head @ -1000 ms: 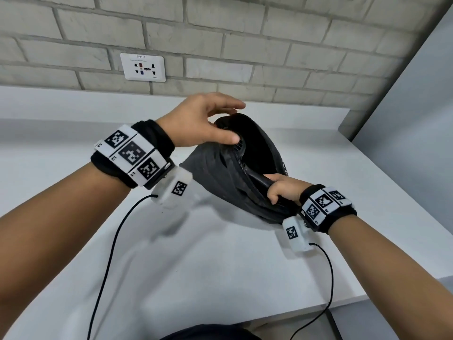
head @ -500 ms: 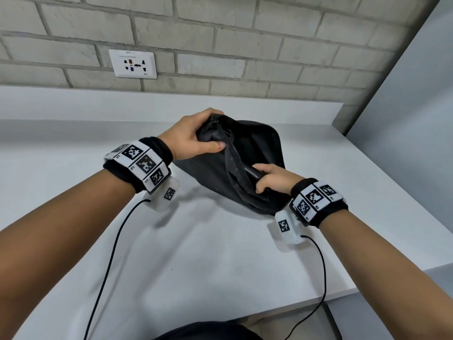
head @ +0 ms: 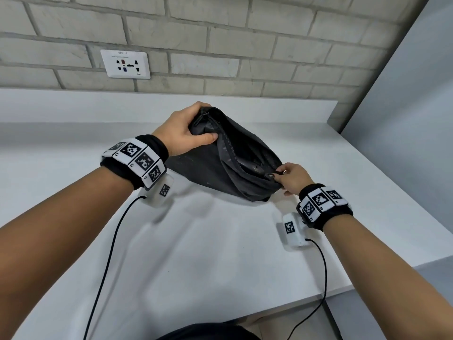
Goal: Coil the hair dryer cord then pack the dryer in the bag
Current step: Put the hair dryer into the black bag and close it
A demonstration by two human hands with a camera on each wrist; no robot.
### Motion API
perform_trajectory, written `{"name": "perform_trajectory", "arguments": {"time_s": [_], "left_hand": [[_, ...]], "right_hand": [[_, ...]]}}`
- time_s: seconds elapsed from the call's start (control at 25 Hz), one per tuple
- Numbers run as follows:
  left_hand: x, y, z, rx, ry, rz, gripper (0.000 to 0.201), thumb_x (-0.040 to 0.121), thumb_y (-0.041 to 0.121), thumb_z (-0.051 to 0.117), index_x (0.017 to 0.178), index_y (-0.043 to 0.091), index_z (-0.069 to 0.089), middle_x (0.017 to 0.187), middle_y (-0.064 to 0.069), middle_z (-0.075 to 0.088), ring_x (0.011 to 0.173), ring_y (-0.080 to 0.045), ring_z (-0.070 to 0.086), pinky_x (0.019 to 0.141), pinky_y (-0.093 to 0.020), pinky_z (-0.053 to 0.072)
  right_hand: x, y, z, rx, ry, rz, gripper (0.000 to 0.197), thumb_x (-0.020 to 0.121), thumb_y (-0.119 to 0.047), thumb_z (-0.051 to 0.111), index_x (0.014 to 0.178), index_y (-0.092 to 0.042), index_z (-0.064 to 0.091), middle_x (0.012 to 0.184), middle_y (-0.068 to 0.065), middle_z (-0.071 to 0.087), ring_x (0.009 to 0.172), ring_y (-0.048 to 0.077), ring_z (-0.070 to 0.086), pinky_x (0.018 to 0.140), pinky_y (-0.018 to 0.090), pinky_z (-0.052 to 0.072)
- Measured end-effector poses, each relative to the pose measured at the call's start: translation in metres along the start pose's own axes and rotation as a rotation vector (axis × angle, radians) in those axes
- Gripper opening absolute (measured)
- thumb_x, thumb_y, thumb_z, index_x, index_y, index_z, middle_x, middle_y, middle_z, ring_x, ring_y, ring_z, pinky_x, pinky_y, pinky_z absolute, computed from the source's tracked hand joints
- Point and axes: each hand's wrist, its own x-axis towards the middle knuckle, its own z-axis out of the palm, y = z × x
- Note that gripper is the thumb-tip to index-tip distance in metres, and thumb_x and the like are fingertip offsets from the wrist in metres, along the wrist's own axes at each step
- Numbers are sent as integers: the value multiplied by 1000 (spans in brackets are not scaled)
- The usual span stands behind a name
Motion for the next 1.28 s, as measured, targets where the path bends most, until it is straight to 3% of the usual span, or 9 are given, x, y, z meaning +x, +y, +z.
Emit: {"name": "perform_trajectory", "arguments": {"time_s": [0.12,0.28,0.44,0.52,0.6,0.76,0.96,1.08,1.28], "left_hand": [[2,-1,-2,19,9,-27,54,73,31,69,121,16,50,106,7,60,100,-9,58,87,-9,40],[1,-3,-8,28,91,-71,45,77,32,67,117,17,53,104,5,61,98,-12,57,87,-18,42],[1,-5,-13,-16,265,-60,21,90,17,56,109,13,63,91,7,64,85,0,58,80,-12,43],[1,-5,-17,-78,387,-47,15,89,13,56,99,10,66,77,18,62,72,13,55,74,-7,42],[2,-4,-19,-119,477,-47,10,88,11,56,91,8,65,69,18,59,64,13,52,67,-5,39],[2,-1,-16,-221,576,-64,6,89,9,55,87,11,60,72,11,56,65,10,52,72,-11,41],[-1,3,-17,-382,489,-138,26,89,4,54,71,22,58,55,21,59,56,8,51,63,-8,41],[-4,9,-32,-418,354,-168,36,83,0,63,62,28,70,56,21,65,56,6,59,61,-8,47],[-6,22,-36,-503,366,-171,30,78,-2,67,63,24,72,57,15,68,56,4,62,60,-10,49]], "right_hand": [[6,-12,-18,102,285,-173,27,75,4,54,69,-23,51,64,3,49,66,28,54,53,30,51],[6,-38,-44,352,471,-345,38,72,6,46,64,-31,50,63,1,47,59,24,47,65,50,53],[7,-52,-47,392,536,-377,28,79,2,49,79,-26,53,62,-3,41,55,13,41,66,41,51],[9,-51,-50,416,554,-316,21,83,-2,49,101,-14,54,68,-2,41,57,12,45,56,30,53],[8,-51,-55,448,520,-247,17,87,-5,47,101,-7,57,76,5,50,59,17,52,42,24,54],[11,-56,-59,281,555,-290,10,86,-11,46,79,-11,54,79,10,56,79,33,57,76,44,55],[14,-56,-56,322,472,-264,17,92,-8,36,97,-6,52,87,9,50,86,20,45,70,26,38],[17,-56,-67,440,481,-243,12,90,-7,38,88,-13,49,72,-4,46,81,18,44,63,19,35],[18,-57,-70,480,477,-209,28,83,-6,47,66,-27,45,69,-6,47,76,22,48,69,37,45]]}}
